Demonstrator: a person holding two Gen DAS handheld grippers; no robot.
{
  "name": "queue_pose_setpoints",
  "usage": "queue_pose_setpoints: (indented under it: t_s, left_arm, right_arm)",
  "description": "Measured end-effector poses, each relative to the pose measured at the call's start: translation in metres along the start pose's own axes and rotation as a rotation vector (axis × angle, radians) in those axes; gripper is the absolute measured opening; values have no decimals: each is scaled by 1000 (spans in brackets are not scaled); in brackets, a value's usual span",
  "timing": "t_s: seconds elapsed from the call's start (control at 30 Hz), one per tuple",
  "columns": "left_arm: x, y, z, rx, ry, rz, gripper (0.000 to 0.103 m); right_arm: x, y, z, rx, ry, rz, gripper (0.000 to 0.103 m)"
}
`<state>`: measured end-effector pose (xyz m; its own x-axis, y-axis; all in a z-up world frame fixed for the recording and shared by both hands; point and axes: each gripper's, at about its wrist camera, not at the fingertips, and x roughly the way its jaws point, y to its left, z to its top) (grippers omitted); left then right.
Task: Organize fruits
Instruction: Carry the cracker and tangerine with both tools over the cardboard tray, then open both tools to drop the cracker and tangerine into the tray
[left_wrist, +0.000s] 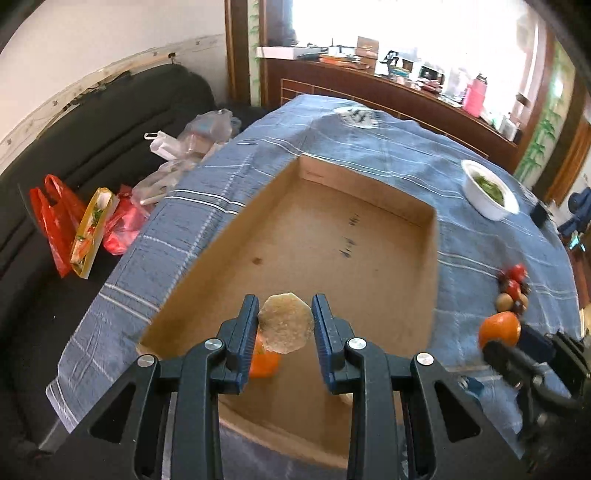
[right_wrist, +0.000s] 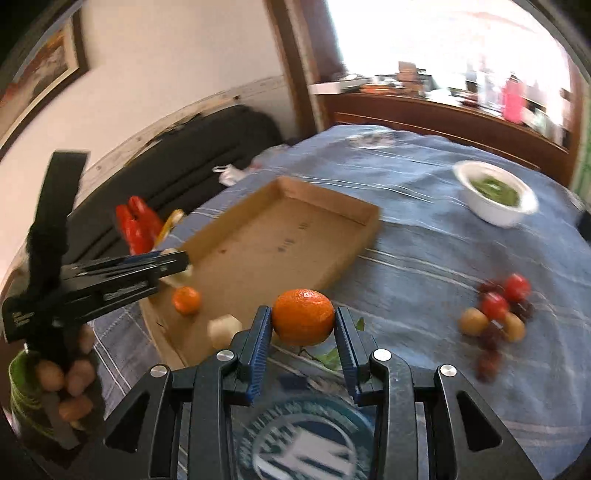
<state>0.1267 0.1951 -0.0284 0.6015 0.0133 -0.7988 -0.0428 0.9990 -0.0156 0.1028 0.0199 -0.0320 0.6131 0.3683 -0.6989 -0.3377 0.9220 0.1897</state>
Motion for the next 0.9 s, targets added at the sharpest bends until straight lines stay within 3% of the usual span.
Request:
queue_pose_setpoints:
  t_s: [0.17, 0.4, 0.73, 0.83, 0.9]
  left_arm:
    - [34, 3, 10, -1, 50, -2, 27]
    - [74, 2, 19, 3, 136, 2, 27]
    - [86, -7, 16, 48, 161, 31, 27]
    - [77, -3, 16, 34, 151, 8, 28]
    - [68, -1, 17, 24, 135, 25, 34]
  right_arm:
    - [50, 26, 22, -46, 54, 53, 35]
    - [106, 36, 30, -89, 153, 63, 35]
    - [131, 37, 18, -148, 213, 36, 38]
    - [127, 36, 18, -150, 207, 44, 46]
    - [121, 36, 20, -147, 199, 44, 50]
